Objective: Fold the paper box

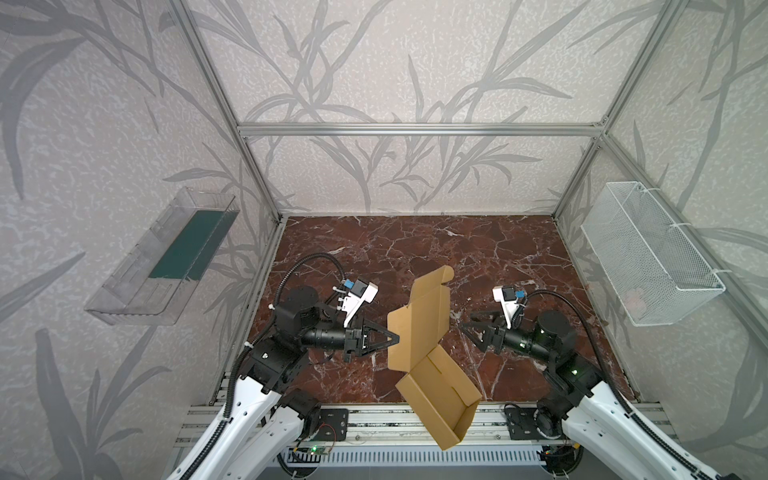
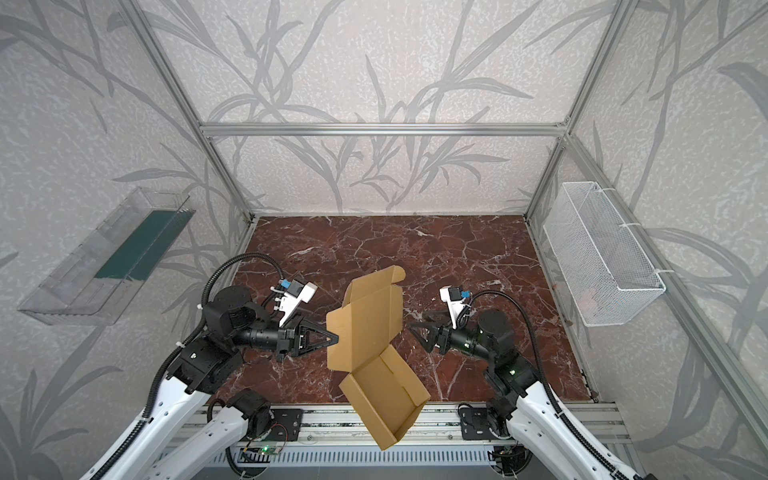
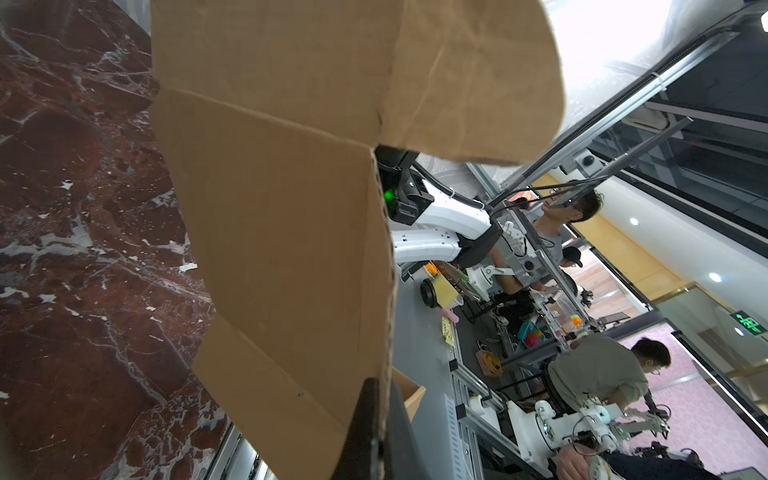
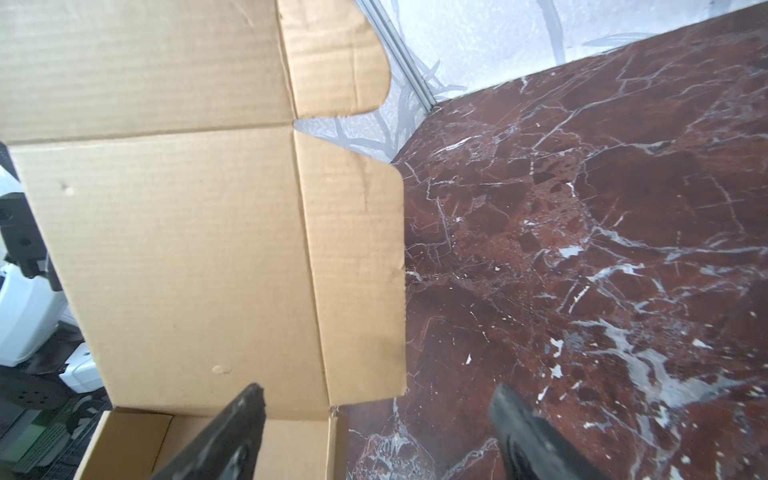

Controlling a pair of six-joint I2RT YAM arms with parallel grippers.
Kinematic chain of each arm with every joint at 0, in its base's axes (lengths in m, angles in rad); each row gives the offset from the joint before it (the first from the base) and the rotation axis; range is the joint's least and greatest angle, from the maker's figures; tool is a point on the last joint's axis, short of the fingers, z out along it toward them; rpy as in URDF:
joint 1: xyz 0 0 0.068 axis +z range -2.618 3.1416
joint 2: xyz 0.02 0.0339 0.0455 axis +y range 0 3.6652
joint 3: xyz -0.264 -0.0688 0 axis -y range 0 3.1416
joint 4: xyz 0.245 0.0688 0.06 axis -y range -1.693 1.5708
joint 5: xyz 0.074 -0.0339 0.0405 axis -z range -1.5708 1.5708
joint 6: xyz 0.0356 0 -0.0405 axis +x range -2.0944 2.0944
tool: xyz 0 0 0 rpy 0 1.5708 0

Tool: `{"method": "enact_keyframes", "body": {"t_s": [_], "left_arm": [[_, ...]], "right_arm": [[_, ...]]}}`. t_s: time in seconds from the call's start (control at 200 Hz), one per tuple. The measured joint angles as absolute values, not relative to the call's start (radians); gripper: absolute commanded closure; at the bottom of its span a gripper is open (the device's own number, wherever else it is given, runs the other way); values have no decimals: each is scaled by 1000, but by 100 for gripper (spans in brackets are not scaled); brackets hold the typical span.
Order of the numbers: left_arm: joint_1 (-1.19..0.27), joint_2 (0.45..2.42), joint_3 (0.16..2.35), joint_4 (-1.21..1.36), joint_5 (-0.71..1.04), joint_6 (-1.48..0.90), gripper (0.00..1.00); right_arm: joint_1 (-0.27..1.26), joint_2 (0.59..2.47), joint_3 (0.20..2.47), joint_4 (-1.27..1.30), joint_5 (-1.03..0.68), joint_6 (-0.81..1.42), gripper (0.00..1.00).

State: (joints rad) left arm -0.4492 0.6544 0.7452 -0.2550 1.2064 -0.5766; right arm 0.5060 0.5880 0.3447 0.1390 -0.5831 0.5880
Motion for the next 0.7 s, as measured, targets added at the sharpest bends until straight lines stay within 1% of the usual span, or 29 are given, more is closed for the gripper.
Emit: {"method": "enact_keyframes", "body": {"t_s": [0.275,0.575,0.7], "left_arm": [[-449,644,722,-179,1271,-646,100],[-449,641,686,-101,1301,-701,100],[-449,642,682,-74,1312,-720,100]], "right_arm": [[502,727,336,382,-701,669,17],[502,781,328,545,-787,735,21],[502,783,328,543,-778,727,22]]}}
